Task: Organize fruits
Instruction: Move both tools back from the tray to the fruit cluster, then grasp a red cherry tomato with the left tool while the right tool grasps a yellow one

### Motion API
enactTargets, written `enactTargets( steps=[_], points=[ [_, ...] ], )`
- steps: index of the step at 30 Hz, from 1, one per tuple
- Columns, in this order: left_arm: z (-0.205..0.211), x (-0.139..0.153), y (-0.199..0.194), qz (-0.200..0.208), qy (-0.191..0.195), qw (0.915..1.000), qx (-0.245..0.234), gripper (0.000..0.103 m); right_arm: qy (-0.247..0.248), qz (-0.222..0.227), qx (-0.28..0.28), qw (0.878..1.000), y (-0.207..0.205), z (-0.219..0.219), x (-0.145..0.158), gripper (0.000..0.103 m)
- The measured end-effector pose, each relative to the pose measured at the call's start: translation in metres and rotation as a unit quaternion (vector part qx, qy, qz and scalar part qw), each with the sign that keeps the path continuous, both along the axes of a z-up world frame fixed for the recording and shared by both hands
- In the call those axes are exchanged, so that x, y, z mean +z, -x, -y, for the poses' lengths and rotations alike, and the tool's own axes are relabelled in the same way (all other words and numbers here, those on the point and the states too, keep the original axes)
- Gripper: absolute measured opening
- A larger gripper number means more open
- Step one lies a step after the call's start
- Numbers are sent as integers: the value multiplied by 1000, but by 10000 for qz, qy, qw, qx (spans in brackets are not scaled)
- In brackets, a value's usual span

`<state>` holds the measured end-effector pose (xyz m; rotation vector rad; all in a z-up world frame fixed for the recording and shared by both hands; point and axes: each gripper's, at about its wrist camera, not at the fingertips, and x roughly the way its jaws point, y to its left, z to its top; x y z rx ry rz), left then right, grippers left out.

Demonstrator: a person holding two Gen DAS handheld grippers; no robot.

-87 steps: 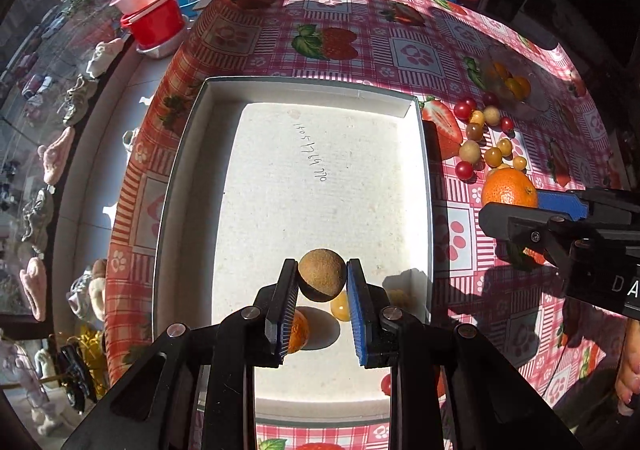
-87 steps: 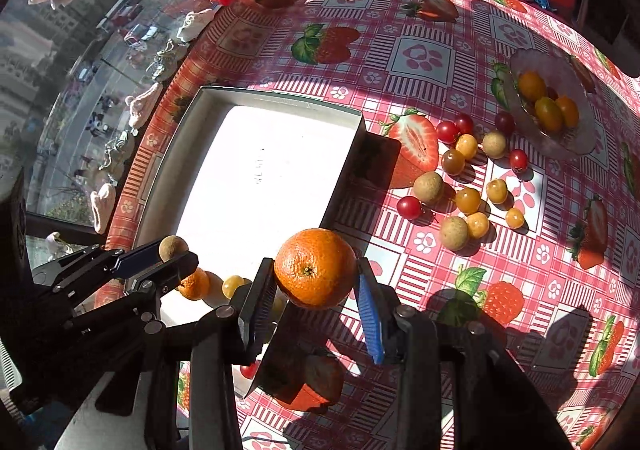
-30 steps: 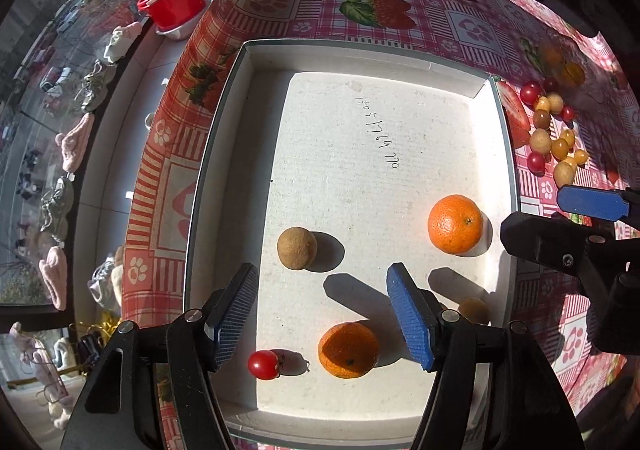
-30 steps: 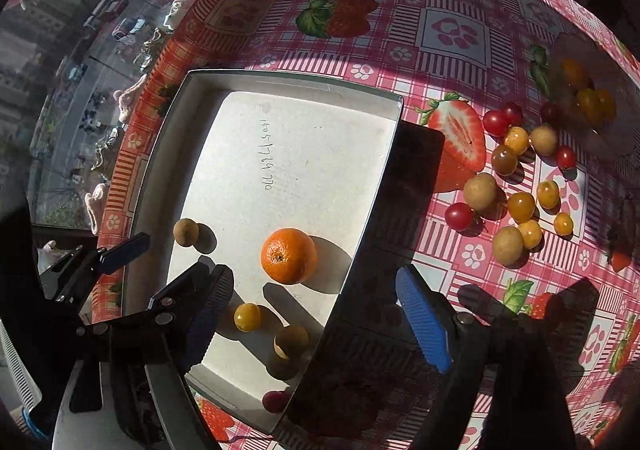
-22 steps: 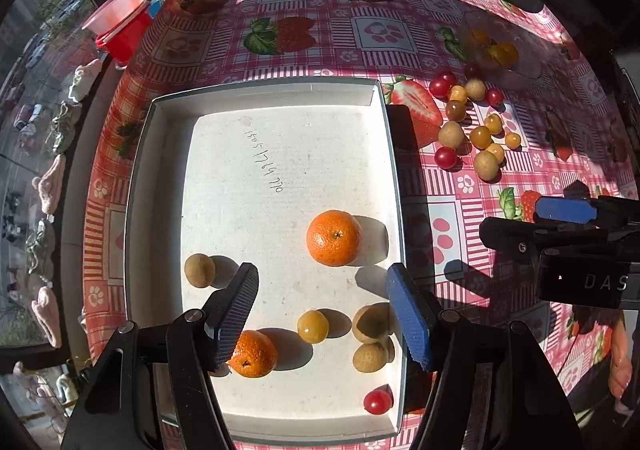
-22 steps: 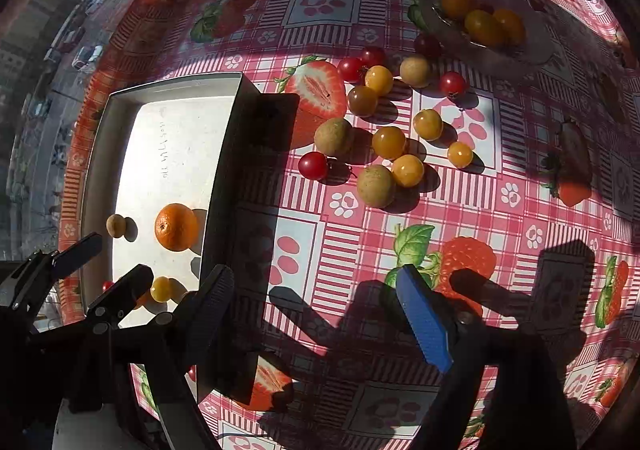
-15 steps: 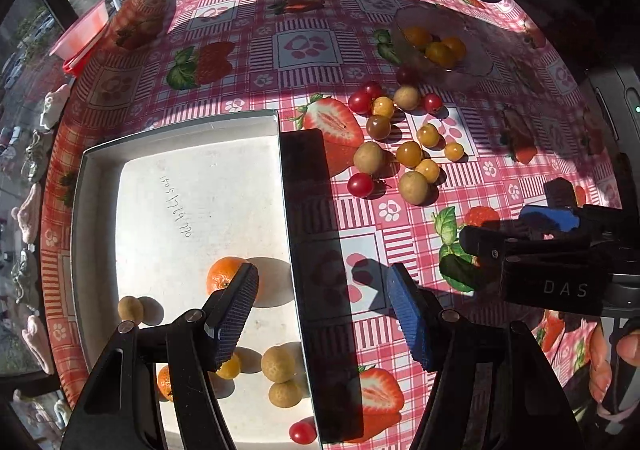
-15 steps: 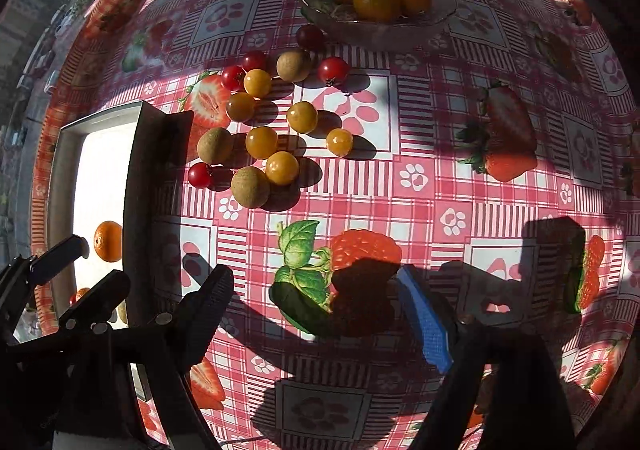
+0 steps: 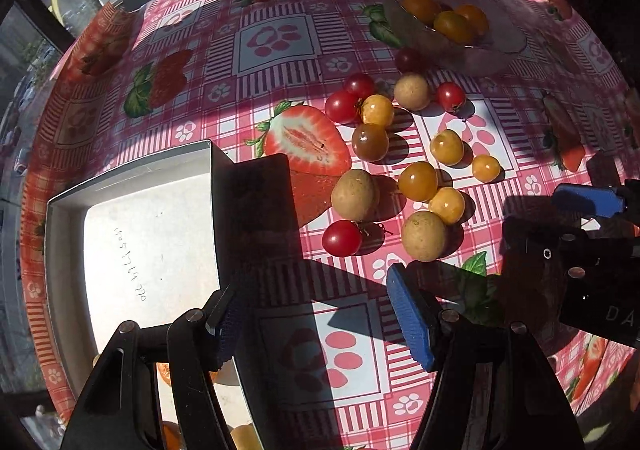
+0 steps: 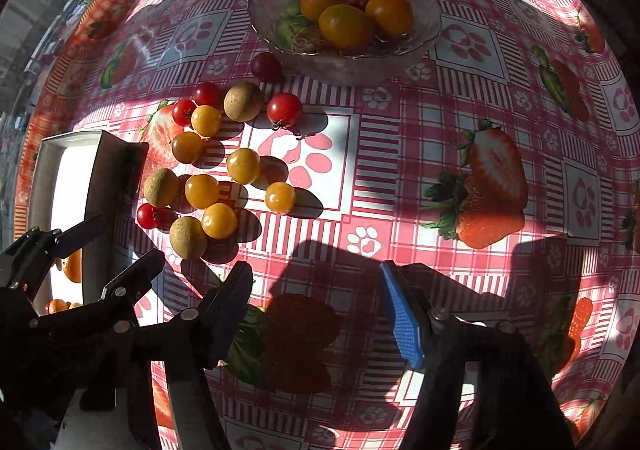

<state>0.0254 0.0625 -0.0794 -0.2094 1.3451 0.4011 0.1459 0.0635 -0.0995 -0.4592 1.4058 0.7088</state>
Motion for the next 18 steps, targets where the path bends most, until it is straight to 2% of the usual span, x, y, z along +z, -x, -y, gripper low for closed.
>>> enactTargets(
  steps=[4,8,11,13,14,16,17,18],
  points=[
    [-1,-10,-8,-93,-27,10000,-22,68,-46,42,183,9998,-3,-16,-8,66],
    [-4,-10,-13,45,24,10000,22,68,-80,192,364,9991,-2,-28,-10,64],
    [-5,-9,-16,75,46,10000,25,67,-116,283,452,9985,-3,-36,-9,54],
    [-4,-9,-15,125,127,9998,24,58,-145,288,480,9983,-4,-38,-9,28],
    [-3,-8,-14,112,85,9999,23,53,-160,258,494,9983,-5,-39,-8,22],
    [-2,-8,-14,113,89,9999,-4,39,-196,174,467,9986,-5,-42,-9,18],
    [-2,-7,-14,115,177,9998,-14,25,-211,157,436,9987,-6,-41,-9,18],
    [-2,-7,-13,123,265,9996,-7,23,-226,140,399,9989,-5,-39,-8,18]
  ],
)
